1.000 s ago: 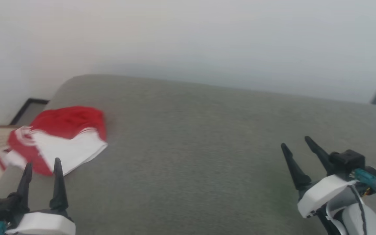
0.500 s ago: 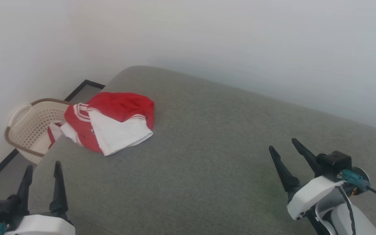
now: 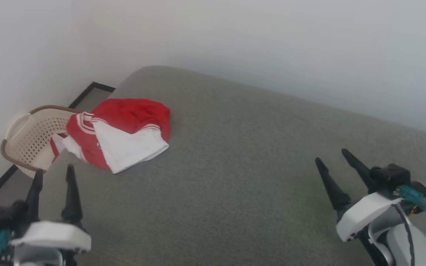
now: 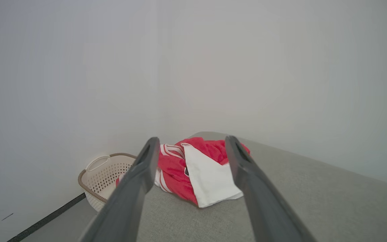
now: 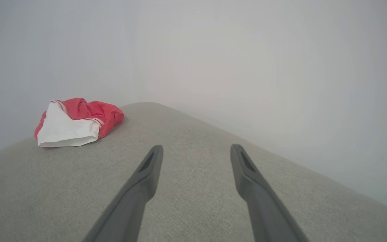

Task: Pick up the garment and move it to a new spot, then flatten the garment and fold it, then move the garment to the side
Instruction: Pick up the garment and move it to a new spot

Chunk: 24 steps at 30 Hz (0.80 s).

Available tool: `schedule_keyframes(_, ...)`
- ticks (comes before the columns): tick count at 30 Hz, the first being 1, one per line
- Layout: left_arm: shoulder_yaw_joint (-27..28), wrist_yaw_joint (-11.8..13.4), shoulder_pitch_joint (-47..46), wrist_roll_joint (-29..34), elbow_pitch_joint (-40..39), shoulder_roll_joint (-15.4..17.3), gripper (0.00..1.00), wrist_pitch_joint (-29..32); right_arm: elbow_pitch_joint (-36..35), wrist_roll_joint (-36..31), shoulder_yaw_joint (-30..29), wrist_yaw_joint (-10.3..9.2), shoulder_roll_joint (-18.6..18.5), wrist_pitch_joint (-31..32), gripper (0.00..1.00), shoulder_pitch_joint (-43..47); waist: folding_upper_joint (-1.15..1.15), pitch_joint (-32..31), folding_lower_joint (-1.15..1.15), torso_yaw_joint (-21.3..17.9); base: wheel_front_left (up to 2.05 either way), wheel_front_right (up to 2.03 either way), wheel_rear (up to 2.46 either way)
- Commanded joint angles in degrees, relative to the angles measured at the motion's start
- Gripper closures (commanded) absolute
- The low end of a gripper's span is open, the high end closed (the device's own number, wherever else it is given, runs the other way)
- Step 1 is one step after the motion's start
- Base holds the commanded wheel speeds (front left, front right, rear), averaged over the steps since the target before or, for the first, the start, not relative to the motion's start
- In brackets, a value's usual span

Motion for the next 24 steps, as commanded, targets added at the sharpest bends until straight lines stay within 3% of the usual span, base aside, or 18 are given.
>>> schedule_keyframes(1,-0.20,0.10,-1.94,-0.84,0.58,0.44,0.00,0.42,-0.60,0.39,-0.35,0.00,-0.76,0.30,0.00,-0.53,0.00,1.19,0.00,-1.03,0.00,0.00,0.00)
schedule_keyframes(15,-1.22,2.20,-15.14,-0.73,7.42,0.77,0.00,0.28,-7.89,1.49,-2.76,0.00,-8.27,3.45,0.00,-2.62,0.00,12.10,0.00,-6.78,0.00,0.00,0.00)
schedule_keyframes(24,-1.67,5.12,-26.80,-0.79,18.58,1.12,0.00,1.99,-13.26,3.09,-4.20,0.00,-14.09,5.01,0.00,-3.58,0.00,20.66,0.00,-9.35,0.00,0.00,0.00)
